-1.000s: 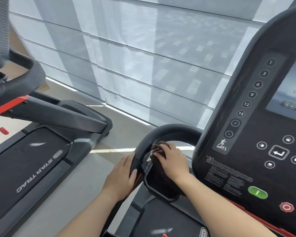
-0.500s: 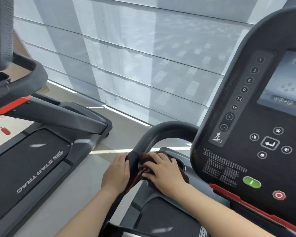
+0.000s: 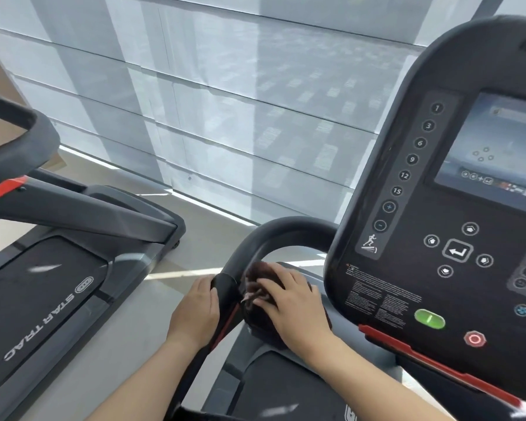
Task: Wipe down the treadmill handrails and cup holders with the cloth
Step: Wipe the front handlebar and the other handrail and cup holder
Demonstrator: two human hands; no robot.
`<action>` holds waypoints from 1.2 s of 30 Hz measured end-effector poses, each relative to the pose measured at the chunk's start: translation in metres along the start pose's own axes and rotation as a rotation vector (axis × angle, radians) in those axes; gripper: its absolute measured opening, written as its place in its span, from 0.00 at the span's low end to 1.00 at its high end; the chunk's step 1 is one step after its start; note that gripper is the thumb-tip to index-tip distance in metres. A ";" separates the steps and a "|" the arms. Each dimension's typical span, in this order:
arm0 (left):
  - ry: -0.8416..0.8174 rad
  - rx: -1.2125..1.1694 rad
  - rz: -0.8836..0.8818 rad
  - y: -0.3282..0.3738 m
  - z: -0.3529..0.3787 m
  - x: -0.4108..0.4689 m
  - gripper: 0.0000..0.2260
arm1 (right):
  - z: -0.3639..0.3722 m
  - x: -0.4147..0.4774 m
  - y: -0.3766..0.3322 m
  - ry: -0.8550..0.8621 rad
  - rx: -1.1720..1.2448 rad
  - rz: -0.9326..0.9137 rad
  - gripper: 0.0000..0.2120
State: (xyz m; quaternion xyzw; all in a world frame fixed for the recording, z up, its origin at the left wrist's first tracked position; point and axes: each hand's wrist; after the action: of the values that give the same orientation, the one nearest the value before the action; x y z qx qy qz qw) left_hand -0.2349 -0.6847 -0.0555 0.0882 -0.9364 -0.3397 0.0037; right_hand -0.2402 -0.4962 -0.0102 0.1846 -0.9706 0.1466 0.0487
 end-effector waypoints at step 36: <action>-0.013 -0.006 0.000 0.002 0.001 -0.002 0.16 | 0.009 0.036 0.037 -0.013 0.086 0.032 0.19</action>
State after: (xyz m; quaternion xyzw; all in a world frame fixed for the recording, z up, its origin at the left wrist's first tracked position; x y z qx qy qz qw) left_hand -0.2335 -0.6822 -0.0547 0.0858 -0.9353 -0.3433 -0.0020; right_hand -0.2875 -0.4783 -0.0228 0.1719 -0.9665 0.1877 0.0323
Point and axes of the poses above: each hand's wrist, its own x-axis towards the middle knuckle, its own z-axis out of the palm, y = z × x, and after that the axes turned 1 degree about -x, right-handed
